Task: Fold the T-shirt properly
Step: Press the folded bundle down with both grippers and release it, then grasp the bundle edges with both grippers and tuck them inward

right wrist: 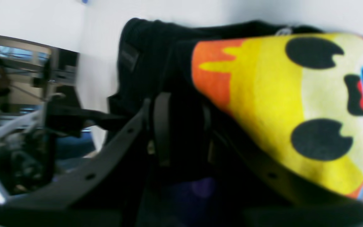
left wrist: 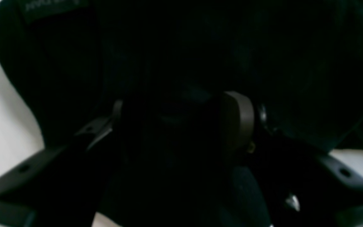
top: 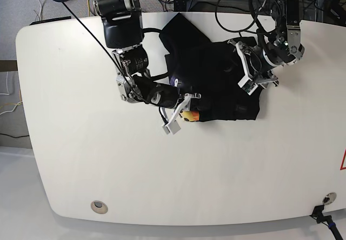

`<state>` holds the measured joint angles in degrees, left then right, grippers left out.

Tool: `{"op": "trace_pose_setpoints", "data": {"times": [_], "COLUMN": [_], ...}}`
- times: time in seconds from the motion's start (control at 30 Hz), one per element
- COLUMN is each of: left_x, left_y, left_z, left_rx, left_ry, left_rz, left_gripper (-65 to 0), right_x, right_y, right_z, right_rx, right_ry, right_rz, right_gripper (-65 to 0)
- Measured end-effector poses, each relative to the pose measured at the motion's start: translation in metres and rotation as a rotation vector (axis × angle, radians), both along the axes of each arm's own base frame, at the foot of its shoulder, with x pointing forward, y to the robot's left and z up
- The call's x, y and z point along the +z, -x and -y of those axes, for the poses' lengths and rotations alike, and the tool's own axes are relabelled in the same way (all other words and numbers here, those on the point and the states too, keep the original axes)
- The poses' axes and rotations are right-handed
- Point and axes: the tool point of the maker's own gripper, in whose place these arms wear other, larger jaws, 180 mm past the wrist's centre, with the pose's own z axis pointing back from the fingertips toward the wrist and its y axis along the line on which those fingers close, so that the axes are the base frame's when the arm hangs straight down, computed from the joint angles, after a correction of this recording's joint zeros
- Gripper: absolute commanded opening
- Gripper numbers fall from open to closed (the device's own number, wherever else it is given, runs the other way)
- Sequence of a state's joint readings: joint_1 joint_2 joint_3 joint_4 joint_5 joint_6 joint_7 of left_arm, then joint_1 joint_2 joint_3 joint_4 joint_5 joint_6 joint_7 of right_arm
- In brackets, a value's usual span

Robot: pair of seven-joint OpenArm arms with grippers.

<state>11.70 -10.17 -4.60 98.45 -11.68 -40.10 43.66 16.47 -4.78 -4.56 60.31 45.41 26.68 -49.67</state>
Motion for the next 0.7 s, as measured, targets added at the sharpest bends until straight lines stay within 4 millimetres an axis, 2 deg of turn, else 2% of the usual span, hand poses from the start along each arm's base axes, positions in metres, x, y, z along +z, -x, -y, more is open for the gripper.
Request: {"op": "trace_pose_setpoints", "data": {"times": [0.17,0.33,0.47,0.57,0.7], "left_x": [0.007,0.003,0.001,0.005,0.009], "left_y": [-0.015,-0.04,-0.07,-0.096,-0.12], "left_z": [-0.004,-0.001,-0.012,-0.019,-0.021], "left_rx": [-0.018,-0.063,-0.035,-0.011,-0.022], "left_ry": [-0.024,-0.037,-0.034,-0.038,-0.066], "left_rz": [0.025,0.025,0.012,0.018,0.012], "left_gripper": [-31.1,-31.1,-31.1,-31.1,-31.1], "right_x": [-0.013,-0.023,-0.027,-0.028,-0.024], "right_y": [0.001,-0.003,0.001,0.019,0.04], "right_z": [0.017,0.06,0.09,0.109,0.108], "right_rx": [-0.029,-0.091,-0.154,-0.224,-0.227], "right_ry": [0.051,0.091,0.105,0.103,0.121], "right_rz": [0.02,0.048,0.054,0.053,0.07], "right_gripper": [-53.3,-53.4,-61.7,-63.7,-63.7]}}
